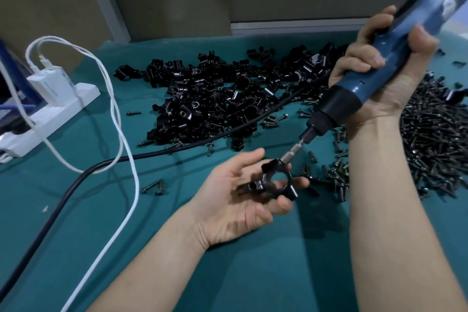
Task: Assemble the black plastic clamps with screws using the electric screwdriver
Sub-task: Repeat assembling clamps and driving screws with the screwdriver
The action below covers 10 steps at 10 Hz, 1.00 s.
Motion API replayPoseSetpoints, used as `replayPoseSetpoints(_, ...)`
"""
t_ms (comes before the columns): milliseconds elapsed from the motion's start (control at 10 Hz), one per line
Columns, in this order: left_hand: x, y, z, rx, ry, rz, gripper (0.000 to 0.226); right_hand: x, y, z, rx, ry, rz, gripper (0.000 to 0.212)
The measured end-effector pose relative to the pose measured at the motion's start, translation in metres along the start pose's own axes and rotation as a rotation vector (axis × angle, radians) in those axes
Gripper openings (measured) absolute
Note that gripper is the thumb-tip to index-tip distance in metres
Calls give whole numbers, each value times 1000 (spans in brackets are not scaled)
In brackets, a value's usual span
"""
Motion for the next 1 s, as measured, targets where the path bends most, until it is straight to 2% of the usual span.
replayPoseSetpoints(100,4,-2,-9,127,-134,49,33,-11,-3,1,47,-22,-63,29)
replayPoseSetpoints(200,8,-3,-15,225,-258,138,31,-123,66,-57,269,56,-148,25)
replayPoseSetpoints(300,12,-4,-13,237,-340,277,31,-176,75,-76,255,48,-188,20)
replayPoseSetpoints(400,15,-5,-10,240,-381,438,32,-185,50,-68,328,238,-242,15)
replayPoseSetpoints(500,18,-5,-9,254,-408,563,26,-63,25,-39,341,319,-197,11)
replayPoseSetpoints(600,21,-2,-12,307,-453,622,17,-7,2,-8,332,345,-57,9)
replayPoseSetpoints(700,23,1,-12,367,-494,672,11,4,-2,-5,395,423,-24,10)
replayPoseSetpoints(800,27,2,-16,456,-546,750,34,15,-5,-4,446,512,-18,15)
replayPoseSetpoints(1000,30,7,-11,445,-560,835,24,25,-3,-1,507,524,-32,15)
Point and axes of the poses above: each hand's wrist, its own y-axis away from the middle knuckle, its own z-axis out of the palm, x = y × z, the point moved 4 cm from there along -y, towards the middle knuckle, and after that the axes turned 3 degrees about y, right-handed, at the moved point
